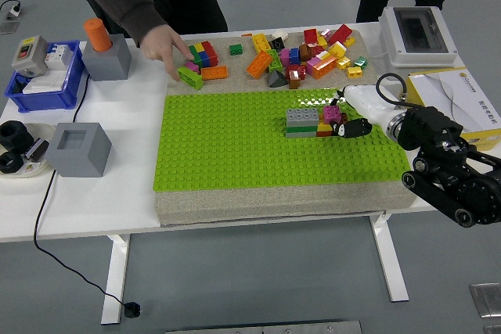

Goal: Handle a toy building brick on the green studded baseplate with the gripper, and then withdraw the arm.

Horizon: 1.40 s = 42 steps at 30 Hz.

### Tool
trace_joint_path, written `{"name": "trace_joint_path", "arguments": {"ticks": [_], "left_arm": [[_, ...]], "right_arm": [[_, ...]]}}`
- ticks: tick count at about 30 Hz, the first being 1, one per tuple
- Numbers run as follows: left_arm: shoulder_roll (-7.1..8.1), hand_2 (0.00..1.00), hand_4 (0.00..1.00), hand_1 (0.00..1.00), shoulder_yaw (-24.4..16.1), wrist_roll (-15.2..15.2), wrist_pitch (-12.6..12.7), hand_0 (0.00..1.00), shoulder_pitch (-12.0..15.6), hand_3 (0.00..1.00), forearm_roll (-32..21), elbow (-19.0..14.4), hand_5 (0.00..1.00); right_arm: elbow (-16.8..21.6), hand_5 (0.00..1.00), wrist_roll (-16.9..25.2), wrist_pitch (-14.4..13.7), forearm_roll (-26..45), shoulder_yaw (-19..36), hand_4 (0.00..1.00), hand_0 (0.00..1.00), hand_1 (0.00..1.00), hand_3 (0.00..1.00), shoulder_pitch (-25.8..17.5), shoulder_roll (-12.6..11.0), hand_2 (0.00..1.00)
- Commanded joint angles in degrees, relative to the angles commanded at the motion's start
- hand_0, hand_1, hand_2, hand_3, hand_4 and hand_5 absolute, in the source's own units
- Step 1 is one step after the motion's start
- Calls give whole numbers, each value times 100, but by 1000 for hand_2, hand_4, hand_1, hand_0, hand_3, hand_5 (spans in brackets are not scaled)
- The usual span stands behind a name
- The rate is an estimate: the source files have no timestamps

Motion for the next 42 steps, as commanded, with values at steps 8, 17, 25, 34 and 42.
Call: {"name": "trace_joint_path", "arguments": {"ticks": [8,17,25,34,42], "left_arm": [[-4,770,998,805,4,2,-1,787,9,436,-1,0,877],[-13,769,998,805,-2,3,1,787,28,436,2,0,878],[-14,769,998,805,-8,7,1,787,44,436,7,0,879],[-14,769,998,804,-6,10,0,787,50,436,11,0,877],[-3,769,998,804,-15,9,-4,787,42,436,35,0,878]], "right_arm": [[-82,299,7,1,3,-37,622,780,792,582,2,43,828],[-117,300,17,-13,-22,-14,622,778,792,585,-5,63,828],[-66,300,16,-17,-33,47,623,779,792,585,-10,15,828],[-31,299,25,-26,-26,33,623,777,790,586,-11,27,828],[11,300,26,-27,-38,27,623,778,790,585,2,41,828]]}}
